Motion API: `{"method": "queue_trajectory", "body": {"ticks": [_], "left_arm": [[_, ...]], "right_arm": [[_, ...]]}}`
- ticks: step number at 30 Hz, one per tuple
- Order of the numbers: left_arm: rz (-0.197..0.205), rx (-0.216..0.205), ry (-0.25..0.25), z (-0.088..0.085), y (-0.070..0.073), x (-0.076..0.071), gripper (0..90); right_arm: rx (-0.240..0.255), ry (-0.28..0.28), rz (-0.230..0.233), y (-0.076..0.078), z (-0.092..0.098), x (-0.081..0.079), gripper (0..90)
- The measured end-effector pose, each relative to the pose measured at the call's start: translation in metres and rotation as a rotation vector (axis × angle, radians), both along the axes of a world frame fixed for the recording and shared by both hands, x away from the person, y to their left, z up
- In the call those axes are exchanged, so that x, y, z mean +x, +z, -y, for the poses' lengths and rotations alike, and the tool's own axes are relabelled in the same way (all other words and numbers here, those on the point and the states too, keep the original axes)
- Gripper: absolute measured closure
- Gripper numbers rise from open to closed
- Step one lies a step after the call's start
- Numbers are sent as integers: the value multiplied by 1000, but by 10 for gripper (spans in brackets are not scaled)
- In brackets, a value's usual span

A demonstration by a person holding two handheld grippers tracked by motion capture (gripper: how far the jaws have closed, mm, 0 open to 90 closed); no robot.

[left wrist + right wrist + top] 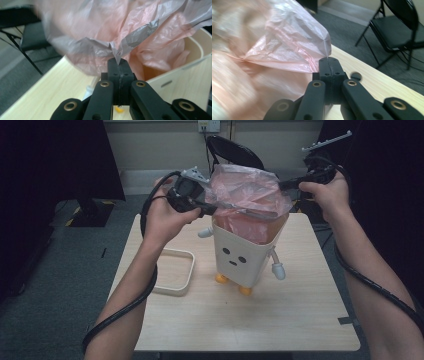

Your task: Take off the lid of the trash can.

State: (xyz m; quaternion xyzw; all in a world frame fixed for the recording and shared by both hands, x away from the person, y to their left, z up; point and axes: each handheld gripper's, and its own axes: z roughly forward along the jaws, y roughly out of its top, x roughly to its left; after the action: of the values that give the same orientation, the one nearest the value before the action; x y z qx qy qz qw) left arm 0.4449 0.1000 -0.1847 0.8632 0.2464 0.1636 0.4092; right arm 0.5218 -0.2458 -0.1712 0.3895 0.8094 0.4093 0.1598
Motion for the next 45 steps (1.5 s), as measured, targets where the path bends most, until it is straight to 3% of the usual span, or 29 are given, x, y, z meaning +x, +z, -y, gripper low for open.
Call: {"method": "queue_trajectory", "body": {"ticks": [6,8,11,15,18,20,22,28,32,33,36,37,39,42,45], "left_arm": [[-51,-44,13,-18,-14,0,900],[-89,-52,9,-22,-22,2,900],[-118,-42,8,-24,-31,2,900],[-134,-41,17,-25,-42,3,900],[-138,-26,18,-24,-44,1,900],[-140,3,27,-26,-45,1,900],[-158,-12,32,-28,-46,0,900],[-167,18,58,-34,-46,3,900],[-225,-16,20,-46,-39,3,900],[-219,-31,22,-49,-37,2,900],[-212,2,2,-48,-35,-4,900],[-222,13,-10,-47,-35,-5,900],[-204,0,-4,-45,-36,-8,900],[-226,-8,-25,-40,-43,-7,900],[-241,-43,-65,-35,-48,-9,900]], "right_arm": [[-35,-48,-56,-6,29,1,900],[-69,-47,-99,-14,35,2,900],[-78,-26,-158,-31,39,2,900],[-27,-1,-193,-56,42,2,900],[-14,21,-205,-68,37,3,900],[-21,24,-197,-74,32,2,900],[-35,22,-189,-79,29,2,900],[-49,-1,-142,-81,29,1,900],[-83,-2,-122,-80,28,2,900],[-82,-1,-115,-79,28,2,900],[-68,-7,-96,-74,38,4,900],[-60,-13,-104,-73,42,5,900],[-45,-5,-127,-74,47,4,900],[-56,31,-161,-82,46,3,900],[-52,56,-168,-92,41,2,900]]}}
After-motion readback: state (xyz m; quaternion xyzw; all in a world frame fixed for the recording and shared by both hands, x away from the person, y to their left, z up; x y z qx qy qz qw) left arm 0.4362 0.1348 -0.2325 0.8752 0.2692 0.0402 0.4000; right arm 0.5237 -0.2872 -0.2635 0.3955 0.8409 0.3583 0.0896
